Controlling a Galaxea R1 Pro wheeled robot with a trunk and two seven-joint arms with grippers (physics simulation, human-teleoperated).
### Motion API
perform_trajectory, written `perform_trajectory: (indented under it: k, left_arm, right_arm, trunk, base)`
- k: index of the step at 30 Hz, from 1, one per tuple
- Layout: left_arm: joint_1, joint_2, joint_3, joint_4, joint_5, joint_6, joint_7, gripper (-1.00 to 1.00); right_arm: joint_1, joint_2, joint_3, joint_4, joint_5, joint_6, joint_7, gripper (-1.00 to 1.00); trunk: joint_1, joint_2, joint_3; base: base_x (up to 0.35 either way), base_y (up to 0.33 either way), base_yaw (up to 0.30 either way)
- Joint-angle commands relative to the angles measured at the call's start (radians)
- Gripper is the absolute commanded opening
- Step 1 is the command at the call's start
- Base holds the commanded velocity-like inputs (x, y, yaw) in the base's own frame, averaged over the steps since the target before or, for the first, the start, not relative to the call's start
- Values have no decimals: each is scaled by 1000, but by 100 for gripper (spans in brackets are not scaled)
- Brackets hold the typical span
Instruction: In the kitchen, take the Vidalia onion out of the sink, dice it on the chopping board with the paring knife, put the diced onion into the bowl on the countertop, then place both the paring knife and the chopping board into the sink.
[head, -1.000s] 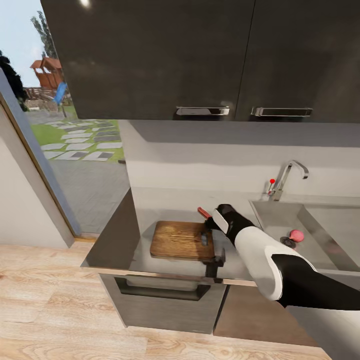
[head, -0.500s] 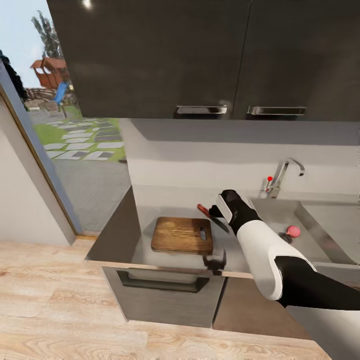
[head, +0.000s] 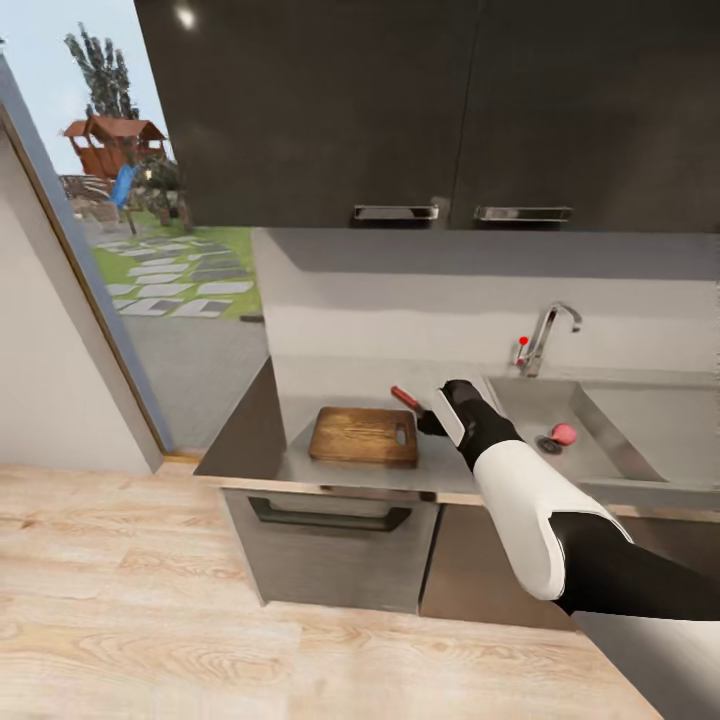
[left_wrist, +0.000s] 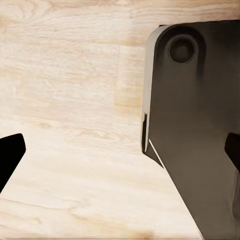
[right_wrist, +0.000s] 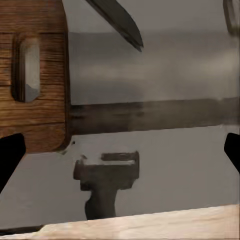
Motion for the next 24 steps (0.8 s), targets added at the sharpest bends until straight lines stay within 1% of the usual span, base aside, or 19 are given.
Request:
perform_trajectory:
  k: [1, 22, 24]
  left_arm:
    - [-1, 0, 0, 2, 1, -5, 2, 100]
    - [-1, 0, 0, 3, 1, -5, 2, 100]
    - [-1, -1, 0, 3, 1, -5, 2, 100]
  right_arm:
    - [-1, 1, -4, 1, -6, 2, -7, 100]
    - [-1, 1, -4, 12, -6, -2, -3, 100]
    - [-1, 1, -4, 22, -6, -14, -2, 100]
  trunk:
    - [0, -2, -2]
    - [0, -2, -2]
    - [0, -2, -2]
  base:
    - [-336, 0, 0]
    - [-336, 0, 0]
    - [-336, 0, 0]
